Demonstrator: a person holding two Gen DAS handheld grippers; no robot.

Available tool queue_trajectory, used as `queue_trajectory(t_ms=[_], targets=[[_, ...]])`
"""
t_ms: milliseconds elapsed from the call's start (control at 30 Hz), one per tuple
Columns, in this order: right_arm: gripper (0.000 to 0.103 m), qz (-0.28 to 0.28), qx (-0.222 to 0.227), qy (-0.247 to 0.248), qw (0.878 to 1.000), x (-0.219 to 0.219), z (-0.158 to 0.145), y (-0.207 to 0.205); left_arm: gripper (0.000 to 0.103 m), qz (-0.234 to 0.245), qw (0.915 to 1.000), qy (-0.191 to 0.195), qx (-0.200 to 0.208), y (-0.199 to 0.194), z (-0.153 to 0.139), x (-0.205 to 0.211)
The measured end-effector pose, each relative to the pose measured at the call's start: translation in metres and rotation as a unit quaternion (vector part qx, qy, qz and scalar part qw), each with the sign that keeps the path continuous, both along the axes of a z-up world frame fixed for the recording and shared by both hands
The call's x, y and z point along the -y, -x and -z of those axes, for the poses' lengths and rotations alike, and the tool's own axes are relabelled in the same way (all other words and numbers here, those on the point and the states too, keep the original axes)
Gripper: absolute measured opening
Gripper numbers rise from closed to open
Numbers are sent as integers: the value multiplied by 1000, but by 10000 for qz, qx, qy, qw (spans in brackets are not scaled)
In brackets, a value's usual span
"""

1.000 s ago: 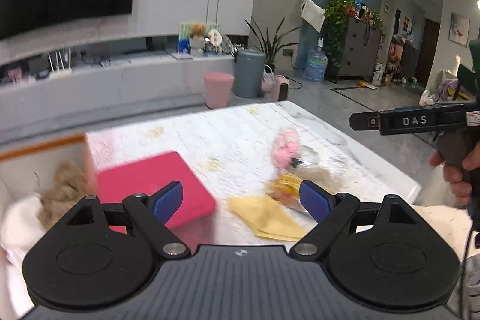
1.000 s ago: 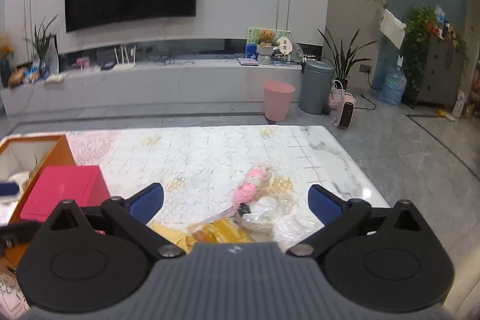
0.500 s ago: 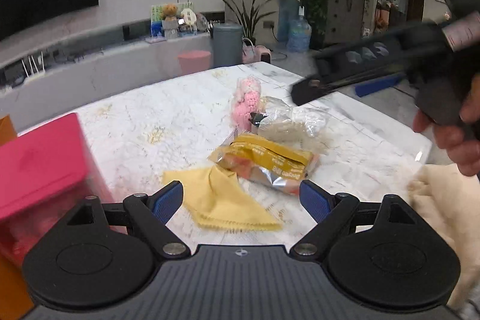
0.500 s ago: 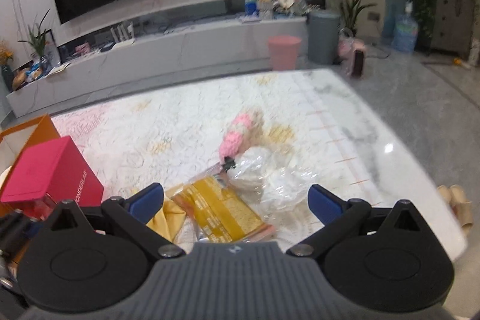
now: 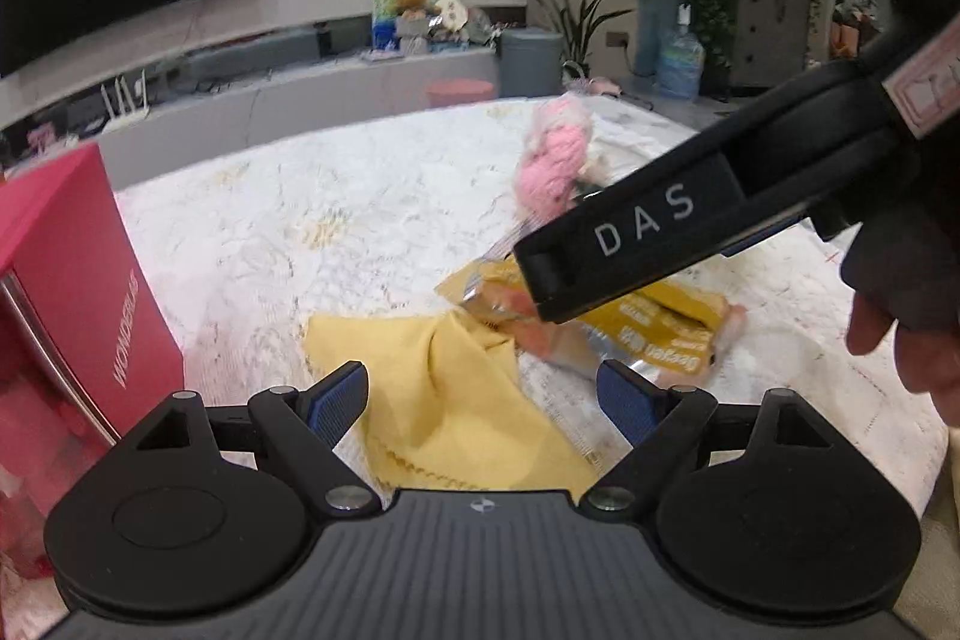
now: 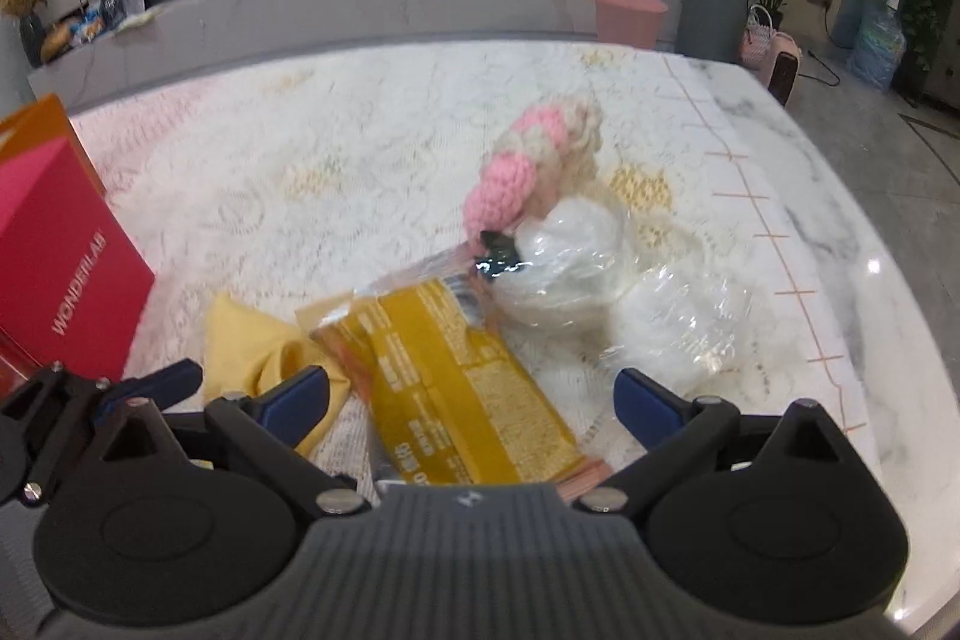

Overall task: Organize soft objects
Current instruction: 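Move both tools from the box to the pile of items on the mat, then grasp the yellow cloth with the left tool while the right tool grasps the yellow snack bag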

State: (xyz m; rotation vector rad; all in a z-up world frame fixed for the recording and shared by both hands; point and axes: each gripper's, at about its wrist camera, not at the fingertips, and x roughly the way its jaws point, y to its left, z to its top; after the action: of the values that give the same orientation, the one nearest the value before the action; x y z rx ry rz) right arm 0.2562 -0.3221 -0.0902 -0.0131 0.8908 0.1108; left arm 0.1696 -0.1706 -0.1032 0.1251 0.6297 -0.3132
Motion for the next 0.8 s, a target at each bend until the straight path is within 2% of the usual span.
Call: queue_trajectory(t_ms=[33,167,233,333,400,433,500,633,667,700,800], targets=[[94,9,-24,24,10000,-2,2,-1,101,-43,10000,0,-33,0,1,-2],[93,-40,-100,109,9999,-6,9,-3,101,-178,9997,-93,-114,1,5,-7],[93,16,-128,167,9998,-6,11,-4,99,-218,9992,-2,-321,-3,6,-10],[93,91,-223,62,9997,-1,10,-4,83,-253,9992,32,-297,-2,3,-14],[93,205,-189,14,9996,3,7,-2,65,-263,9993,13,-282,0,0,-14],[93,260,-164,-14,9995,5,5,-2,60,-258,9992,31,-294,0,0,-15],[93,333,-120,-116,9993,9,1,-1,45,-284,9990,83,-335,1,-2,-17],[93,330,-73,-285,9990,10,0,-2,23,-288,9986,219,-397,-2,-5,-26],[93,308,-79,-297,9991,9,1,-2,12,-280,9981,313,-452,-2,-6,-29],[93,270,-95,-292,9992,7,2,-2,7,-311,9976,378,-494,-4,-7,-31],[93,90,-114,-125,9998,-4,6,-3,5,-229,9974,415,-539,-2,-10,-38]])
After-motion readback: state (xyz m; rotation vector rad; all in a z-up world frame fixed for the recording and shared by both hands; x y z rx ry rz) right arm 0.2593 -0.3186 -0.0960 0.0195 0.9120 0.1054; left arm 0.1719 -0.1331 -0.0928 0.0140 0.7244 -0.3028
